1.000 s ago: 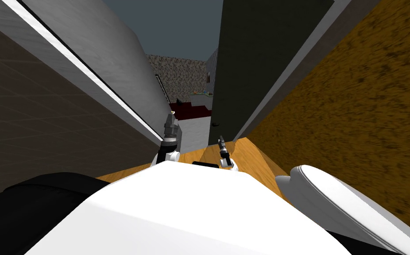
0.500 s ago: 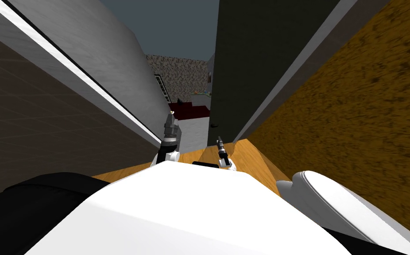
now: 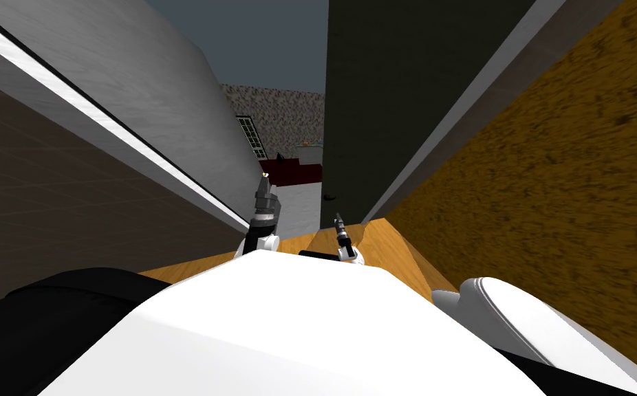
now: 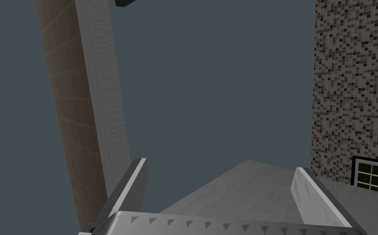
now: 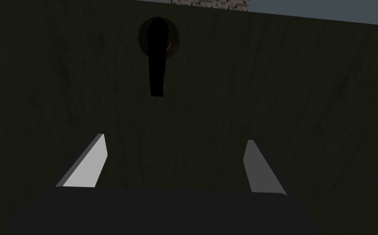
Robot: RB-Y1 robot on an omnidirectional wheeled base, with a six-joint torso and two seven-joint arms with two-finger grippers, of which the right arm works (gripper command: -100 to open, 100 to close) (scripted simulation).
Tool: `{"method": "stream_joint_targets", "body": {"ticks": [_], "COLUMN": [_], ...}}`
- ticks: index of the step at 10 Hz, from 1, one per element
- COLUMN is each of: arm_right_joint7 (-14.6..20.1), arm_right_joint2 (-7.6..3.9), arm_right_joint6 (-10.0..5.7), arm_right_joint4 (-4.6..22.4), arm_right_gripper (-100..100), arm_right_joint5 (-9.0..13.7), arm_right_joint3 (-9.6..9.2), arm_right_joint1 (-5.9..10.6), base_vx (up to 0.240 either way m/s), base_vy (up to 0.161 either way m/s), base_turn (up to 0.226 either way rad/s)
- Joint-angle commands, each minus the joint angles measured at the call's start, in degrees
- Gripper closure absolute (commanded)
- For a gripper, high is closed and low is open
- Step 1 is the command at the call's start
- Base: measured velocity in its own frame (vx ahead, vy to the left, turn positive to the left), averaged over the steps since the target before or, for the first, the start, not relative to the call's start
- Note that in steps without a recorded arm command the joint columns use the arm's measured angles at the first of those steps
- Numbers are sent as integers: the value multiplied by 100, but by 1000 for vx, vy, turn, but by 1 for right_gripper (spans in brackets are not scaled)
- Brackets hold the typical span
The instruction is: Push the door open
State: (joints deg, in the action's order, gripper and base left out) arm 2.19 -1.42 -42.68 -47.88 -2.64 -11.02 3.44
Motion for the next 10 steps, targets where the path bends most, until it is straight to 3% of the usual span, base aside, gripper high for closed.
{"method": "stream_joint_targets", "body": {"ticks": [1,7,8,9,10], "arm_right_joint7": [-16,-55,-36,-39,-39], "arm_right_joint2": [62,369,324,166,136], "arm_right_joint6": [-60,-192,-179,-188,-188], "arm_right_joint4": [221,962,893,927,930], "arm_right_gripper": [-100,-100,-100,-100,-100], "arm_right_joint5": [-7,-54,-51,-39,-36], "arm_right_joint3": [-13,-104,-100,-81,-76], "arm_right_joint1": [92,389,361,381,384], "base_vx": [76,96,41,102,158], "base_vy": [-61,-133,-44,42,40], "base_turn": [36,60,11,32,13]}}
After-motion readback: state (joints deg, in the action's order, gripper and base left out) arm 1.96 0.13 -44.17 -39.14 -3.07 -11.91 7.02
